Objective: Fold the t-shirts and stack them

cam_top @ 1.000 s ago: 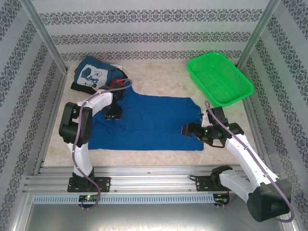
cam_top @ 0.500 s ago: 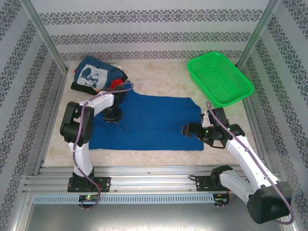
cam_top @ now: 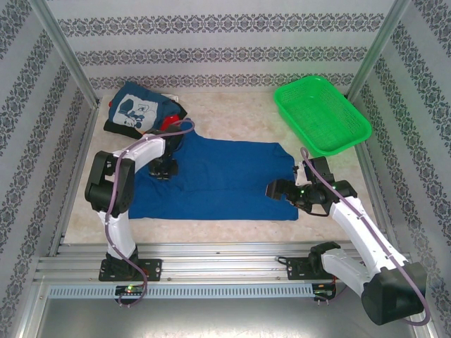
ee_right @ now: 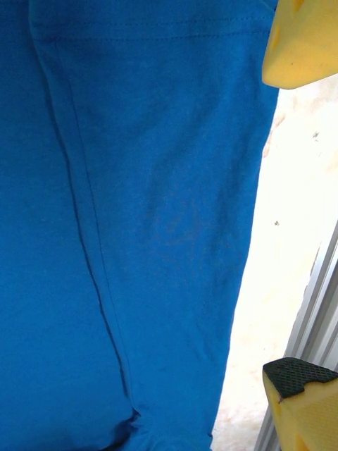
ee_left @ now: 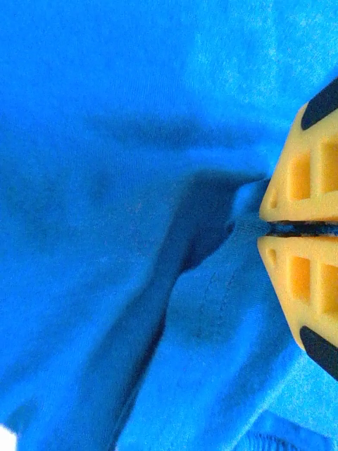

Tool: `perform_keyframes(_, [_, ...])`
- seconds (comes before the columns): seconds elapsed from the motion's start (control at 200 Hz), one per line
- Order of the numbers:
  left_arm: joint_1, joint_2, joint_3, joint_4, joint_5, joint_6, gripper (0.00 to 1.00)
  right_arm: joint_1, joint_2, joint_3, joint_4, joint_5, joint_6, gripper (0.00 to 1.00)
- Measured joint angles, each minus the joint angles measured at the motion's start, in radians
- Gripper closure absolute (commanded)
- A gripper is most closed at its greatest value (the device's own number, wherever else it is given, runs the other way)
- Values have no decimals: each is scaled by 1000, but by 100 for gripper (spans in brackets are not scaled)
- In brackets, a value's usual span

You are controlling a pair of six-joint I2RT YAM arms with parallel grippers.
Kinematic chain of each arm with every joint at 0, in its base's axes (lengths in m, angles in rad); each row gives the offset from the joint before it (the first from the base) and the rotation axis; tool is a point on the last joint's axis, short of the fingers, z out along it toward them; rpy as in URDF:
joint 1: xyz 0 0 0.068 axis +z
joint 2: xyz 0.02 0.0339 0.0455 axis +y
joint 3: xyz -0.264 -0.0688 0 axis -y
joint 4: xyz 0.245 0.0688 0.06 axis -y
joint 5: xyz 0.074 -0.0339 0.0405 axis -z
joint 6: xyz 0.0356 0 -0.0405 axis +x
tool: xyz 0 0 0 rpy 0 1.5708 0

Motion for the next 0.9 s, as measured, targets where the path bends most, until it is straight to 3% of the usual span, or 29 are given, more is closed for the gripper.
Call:
perform_keyframes(0.345, [-10,-42,-6,28,36,-3,92,0,11,0,18,-1,11,2])
perform_keyframes(0.899, [-25,-40,-72,183,103,-4,88,0,12,-2,26,-4,15,2])
